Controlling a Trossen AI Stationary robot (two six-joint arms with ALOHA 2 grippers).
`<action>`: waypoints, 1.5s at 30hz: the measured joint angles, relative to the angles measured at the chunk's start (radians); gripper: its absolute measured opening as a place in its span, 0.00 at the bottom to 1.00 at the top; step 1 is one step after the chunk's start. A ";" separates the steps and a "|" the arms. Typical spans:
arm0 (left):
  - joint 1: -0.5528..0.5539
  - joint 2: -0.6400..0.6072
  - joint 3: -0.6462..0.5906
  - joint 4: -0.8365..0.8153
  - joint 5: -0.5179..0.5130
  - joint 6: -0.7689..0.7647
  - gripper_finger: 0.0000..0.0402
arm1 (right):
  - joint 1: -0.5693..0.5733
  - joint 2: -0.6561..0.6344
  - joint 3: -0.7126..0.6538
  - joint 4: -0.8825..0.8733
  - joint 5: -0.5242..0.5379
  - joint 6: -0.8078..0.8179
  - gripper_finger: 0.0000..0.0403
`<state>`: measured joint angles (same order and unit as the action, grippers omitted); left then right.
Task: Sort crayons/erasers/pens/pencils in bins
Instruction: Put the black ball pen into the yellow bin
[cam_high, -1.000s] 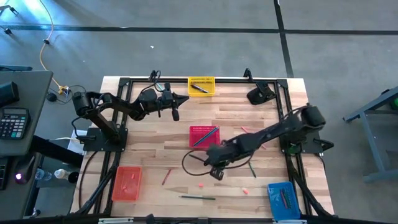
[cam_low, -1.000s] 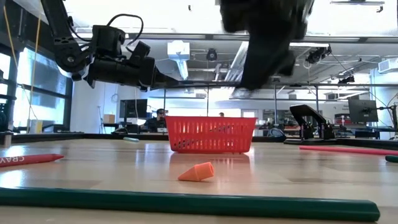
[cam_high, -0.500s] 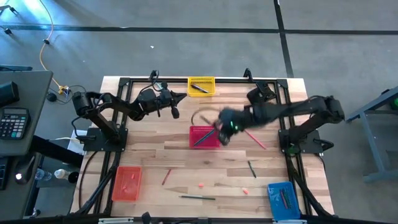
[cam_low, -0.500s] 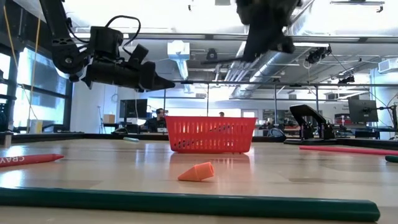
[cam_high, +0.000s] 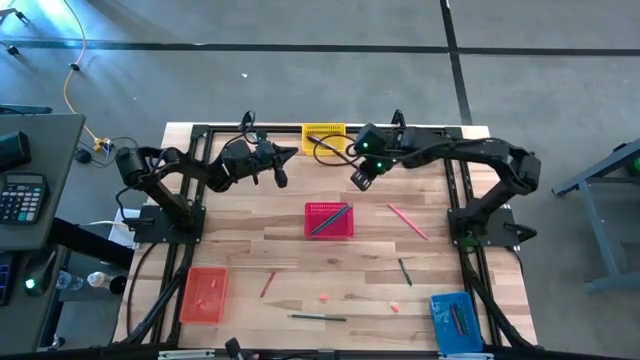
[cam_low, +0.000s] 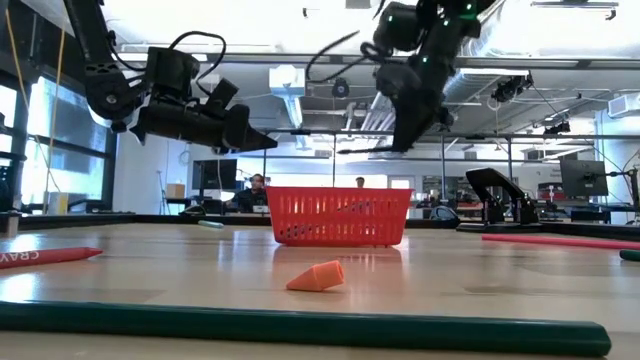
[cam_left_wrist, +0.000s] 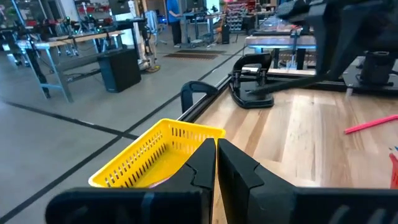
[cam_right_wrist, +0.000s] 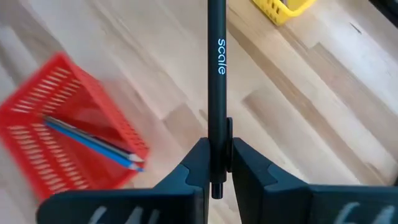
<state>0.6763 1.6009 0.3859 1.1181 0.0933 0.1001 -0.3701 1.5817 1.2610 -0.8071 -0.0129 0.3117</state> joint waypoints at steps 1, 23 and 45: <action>-0.002 0.000 0.000 -0.004 0.000 -0.004 0.02 | -0.007 0.011 0.000 -0.001 -0.002 -0.022 0.07; -0.025 0.000 0.000 -0.023 -0.008 -0.018 0.02 | -0.101 0.285 0.319 -0.162 0.064 -0.333 0.07; -0.025 0.000 0.000 -0.023 -0.011 -0.018 0.02 | -0.168 0.469 0.430 0.019 0.122 -0.447 0.07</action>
<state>0.6510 1.6009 0.3862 1.0954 0.0818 0.0818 -0.5381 2.0512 1.6911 -0.7884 0.1093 -0.1353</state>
